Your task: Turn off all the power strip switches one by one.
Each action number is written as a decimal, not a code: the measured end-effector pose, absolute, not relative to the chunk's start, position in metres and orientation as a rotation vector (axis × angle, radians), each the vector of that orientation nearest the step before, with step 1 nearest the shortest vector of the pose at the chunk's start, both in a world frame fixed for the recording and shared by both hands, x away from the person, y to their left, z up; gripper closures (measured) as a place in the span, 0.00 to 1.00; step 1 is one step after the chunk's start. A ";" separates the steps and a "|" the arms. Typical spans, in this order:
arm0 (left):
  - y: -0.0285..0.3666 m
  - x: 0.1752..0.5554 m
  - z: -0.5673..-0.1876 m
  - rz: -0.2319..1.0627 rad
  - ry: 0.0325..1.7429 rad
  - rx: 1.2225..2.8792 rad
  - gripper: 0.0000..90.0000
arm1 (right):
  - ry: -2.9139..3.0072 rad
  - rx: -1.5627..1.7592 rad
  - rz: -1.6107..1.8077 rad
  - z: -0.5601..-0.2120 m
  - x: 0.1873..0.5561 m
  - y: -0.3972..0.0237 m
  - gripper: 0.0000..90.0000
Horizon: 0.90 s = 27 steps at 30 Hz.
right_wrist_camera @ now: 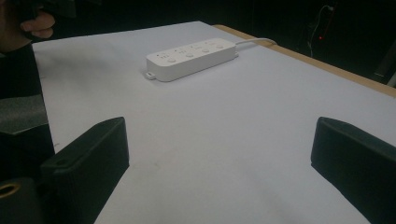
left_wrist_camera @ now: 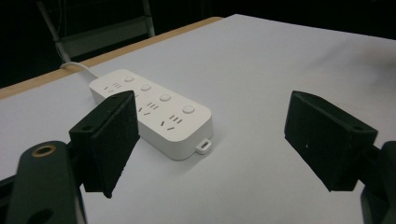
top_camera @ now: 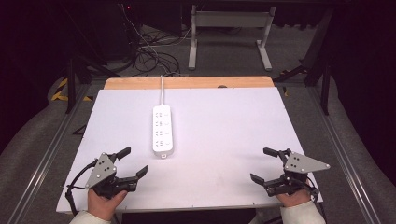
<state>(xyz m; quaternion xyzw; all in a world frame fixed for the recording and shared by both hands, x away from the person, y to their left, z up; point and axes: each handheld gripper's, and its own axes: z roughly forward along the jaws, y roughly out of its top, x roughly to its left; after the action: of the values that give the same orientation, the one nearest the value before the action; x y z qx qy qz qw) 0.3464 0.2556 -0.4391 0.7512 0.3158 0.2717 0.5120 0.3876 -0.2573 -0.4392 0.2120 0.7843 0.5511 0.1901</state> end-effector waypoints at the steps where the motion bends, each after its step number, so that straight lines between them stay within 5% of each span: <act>1: 0.256 0.346 -0.439 0.659 0.756 1.813 0.21 | 2.201 0.602 1.550 -0.439 0.388 -0.258 0.05; 27: 0.255 0.349 -0.425 0.581 0.772 1.838 0.34 | 2.232 0.602 1.548 -0.441 0.387 -0.255 0.08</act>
<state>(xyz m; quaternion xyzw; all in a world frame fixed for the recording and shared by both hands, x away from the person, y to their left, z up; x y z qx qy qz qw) 0.3490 0.2550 -0.4251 0.7625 0.3203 0.2410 0.5079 0.3871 -0.2546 -0.4408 0.2128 0.7894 0.5475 0.1786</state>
